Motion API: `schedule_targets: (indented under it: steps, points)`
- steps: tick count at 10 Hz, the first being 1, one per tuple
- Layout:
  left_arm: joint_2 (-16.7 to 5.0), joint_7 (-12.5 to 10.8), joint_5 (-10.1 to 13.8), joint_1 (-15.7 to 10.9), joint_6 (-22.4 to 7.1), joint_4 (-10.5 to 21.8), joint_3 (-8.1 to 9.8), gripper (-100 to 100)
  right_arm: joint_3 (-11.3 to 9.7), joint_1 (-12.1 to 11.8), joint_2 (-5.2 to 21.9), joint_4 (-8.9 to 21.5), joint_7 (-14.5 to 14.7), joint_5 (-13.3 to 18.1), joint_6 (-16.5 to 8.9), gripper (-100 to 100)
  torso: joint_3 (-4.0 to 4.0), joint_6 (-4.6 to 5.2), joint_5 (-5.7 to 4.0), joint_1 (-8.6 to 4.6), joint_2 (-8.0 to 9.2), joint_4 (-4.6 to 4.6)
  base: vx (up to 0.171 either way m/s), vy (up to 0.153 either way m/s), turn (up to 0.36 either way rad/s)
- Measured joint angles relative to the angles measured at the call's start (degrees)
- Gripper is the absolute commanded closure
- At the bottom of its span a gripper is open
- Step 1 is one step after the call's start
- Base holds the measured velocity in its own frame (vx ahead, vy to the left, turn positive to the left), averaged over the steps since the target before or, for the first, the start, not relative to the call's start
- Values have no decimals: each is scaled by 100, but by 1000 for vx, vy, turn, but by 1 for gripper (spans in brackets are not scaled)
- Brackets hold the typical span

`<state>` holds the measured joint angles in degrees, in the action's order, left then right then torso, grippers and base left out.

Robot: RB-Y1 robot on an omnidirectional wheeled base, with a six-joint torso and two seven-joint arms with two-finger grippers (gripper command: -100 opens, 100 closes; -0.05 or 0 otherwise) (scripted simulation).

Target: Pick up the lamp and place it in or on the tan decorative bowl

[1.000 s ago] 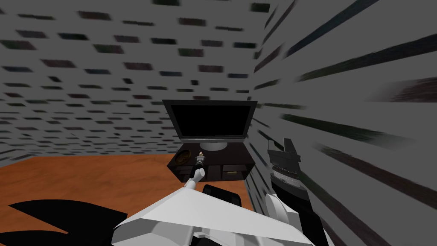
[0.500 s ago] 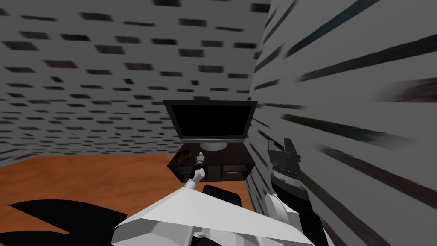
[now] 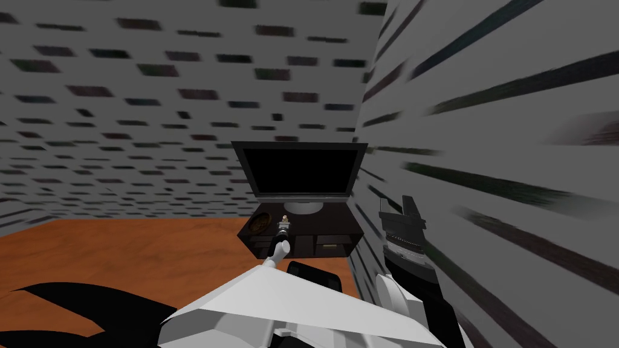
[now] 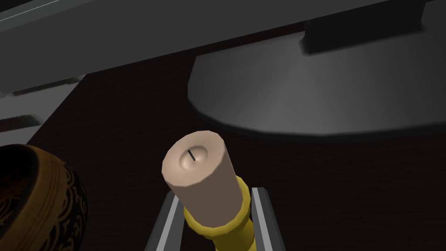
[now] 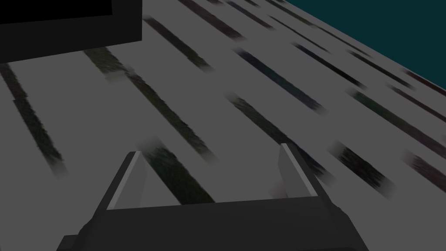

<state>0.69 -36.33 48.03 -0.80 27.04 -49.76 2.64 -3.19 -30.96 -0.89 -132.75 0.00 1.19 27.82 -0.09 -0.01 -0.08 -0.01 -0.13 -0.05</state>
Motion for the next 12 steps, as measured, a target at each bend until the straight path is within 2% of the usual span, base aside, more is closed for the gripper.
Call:
schedule_targets:
  steps: [7,12]
  points:
    - [-113,745,1113,448,221,-575,-777,100,0,0,0,0,0,0,0,0,2,2,4,2,1,2,16,12,16]
    - [-244,1217,1914,792,438,-955,-1429,100,0,0,0,0,0,0,0,0,3,3,5,4,3,3,15,12,13]
